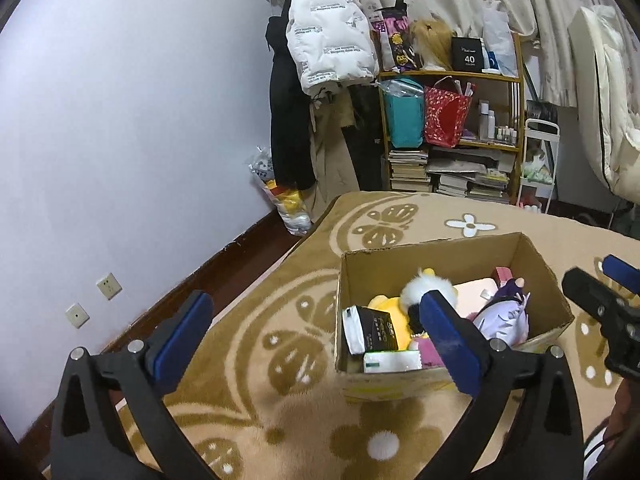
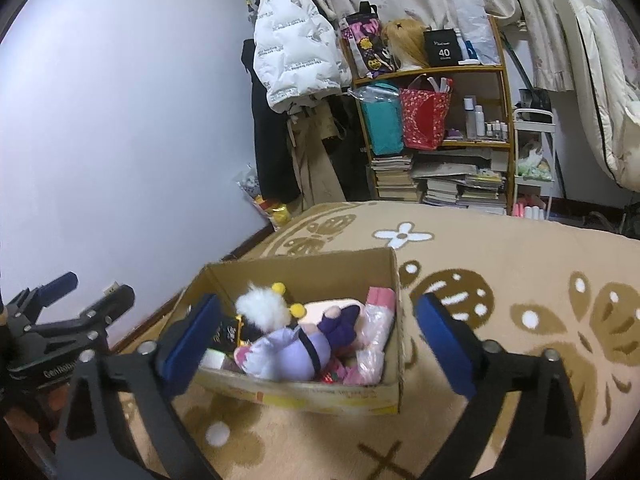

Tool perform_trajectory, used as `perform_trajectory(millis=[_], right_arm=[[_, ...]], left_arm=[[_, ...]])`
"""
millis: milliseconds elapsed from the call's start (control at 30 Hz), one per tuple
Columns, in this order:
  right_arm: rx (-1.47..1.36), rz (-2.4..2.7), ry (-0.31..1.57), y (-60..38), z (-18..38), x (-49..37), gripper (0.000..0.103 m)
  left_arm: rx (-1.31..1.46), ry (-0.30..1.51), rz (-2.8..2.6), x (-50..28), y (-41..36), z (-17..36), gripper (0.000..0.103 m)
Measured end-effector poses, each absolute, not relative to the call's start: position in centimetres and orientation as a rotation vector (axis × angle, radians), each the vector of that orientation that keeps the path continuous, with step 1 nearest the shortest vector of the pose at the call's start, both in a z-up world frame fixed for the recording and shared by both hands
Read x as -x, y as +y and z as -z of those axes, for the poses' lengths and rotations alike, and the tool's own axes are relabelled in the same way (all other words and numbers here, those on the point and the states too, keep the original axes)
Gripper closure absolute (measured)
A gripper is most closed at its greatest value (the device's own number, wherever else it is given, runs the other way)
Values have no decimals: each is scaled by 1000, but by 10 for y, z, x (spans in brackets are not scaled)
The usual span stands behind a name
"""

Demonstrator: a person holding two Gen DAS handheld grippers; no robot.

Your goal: Organize soft objects

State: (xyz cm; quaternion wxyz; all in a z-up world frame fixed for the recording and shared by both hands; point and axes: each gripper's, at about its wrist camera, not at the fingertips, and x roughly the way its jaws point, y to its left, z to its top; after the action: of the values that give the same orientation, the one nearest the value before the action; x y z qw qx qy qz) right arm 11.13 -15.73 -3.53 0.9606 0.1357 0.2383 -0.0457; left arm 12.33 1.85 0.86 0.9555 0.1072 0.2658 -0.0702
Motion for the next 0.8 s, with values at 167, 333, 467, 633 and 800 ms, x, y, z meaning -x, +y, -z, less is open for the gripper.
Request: perform_trajectory(millis=[167,333,467,633,800], right_arm=[[-232,133,494,-151,29,-97,0],[-259,138,488,-147,25,-81,0],[-256,146,485,-140,21,-71,0],[-269,158,470,-137,17,-54,0],[-278,167,457,-136,12,-39,0]], left_arm=[[-195,578,152,-118,30,-14,1],[-165,597,170,-108,44,-17,1],[-163,592,168,-97,51,-20,1],[-174,591,181,-80,56,-22,1],[-180,579,188,-64,58,-25,1]])
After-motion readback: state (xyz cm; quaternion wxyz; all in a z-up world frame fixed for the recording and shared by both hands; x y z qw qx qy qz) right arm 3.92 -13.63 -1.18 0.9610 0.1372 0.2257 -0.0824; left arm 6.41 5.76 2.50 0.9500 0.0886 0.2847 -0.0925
